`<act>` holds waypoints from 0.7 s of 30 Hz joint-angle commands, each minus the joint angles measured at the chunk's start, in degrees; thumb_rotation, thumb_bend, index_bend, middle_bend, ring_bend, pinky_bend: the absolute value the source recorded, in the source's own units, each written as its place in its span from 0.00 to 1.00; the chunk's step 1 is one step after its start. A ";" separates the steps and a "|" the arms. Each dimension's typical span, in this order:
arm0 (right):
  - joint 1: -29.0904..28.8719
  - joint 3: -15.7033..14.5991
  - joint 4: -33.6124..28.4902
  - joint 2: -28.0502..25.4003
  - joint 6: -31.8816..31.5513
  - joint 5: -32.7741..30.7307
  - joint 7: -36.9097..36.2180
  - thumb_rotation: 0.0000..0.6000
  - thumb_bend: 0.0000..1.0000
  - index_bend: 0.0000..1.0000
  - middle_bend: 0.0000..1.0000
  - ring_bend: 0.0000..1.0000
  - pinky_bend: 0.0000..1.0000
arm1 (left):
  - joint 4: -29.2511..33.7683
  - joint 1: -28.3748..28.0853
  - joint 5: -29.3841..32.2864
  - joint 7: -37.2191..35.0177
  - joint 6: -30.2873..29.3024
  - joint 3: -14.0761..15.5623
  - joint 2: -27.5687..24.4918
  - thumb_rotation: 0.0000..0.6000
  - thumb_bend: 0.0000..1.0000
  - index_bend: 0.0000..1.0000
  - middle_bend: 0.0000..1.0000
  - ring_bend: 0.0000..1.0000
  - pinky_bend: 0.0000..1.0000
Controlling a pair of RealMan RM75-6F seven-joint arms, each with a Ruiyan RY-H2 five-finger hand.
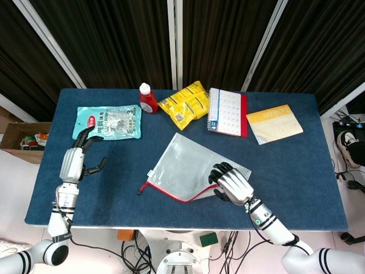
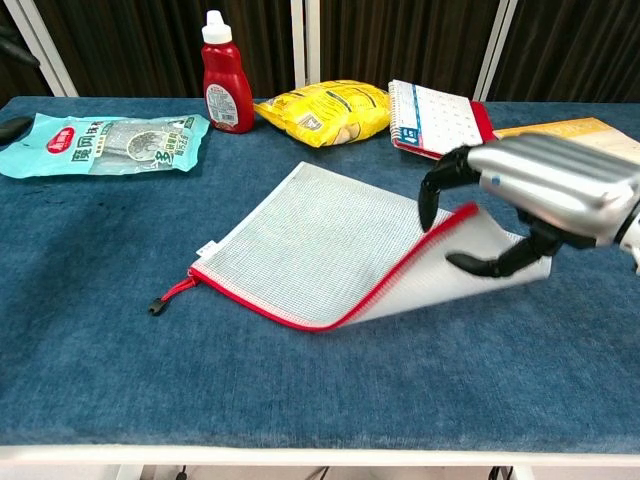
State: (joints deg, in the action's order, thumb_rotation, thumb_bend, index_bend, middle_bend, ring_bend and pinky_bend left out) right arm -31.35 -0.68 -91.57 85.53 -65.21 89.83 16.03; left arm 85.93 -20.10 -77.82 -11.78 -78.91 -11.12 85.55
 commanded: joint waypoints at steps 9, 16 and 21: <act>1.08 -1.49 -14.49 -11.51 8.39 -14.58 9.95 1.00 0.00 0.00 0.00 0.00 0.00 | 3.05 2.71 -1.29 5.64 -1.60 1.69 -7.69 1.00 0.22 0.27 0.09 0.03 0.15; 5.87 -4.38 -18.51 -20.93 2.13 -7.97 1.45 1.00 0.00 0.00 0.00 0.00 0.00 | 4.77 5.25 -0.31 6.50 -1.68 3.23 -12.56 1.00 0.22 0.27 0.09 0.03 0.15; 11.94 -3.10 -14.70 -22.72 -9.62 -4.54 -6.33 1.00 0.03 0.01 0.13 0.01 0.06 | 4.12 6.93 -0.42 8.39 -2.51 4.34 -15.18 1.00 0.22 0.27 0.10 0.03 0.15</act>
State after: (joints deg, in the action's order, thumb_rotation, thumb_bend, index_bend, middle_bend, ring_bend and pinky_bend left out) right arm -23.49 -4.34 -108.45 64.35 -68.05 82.78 14.68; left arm 90.24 -13.51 -78.17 -3.75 -81.09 -7.05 70.72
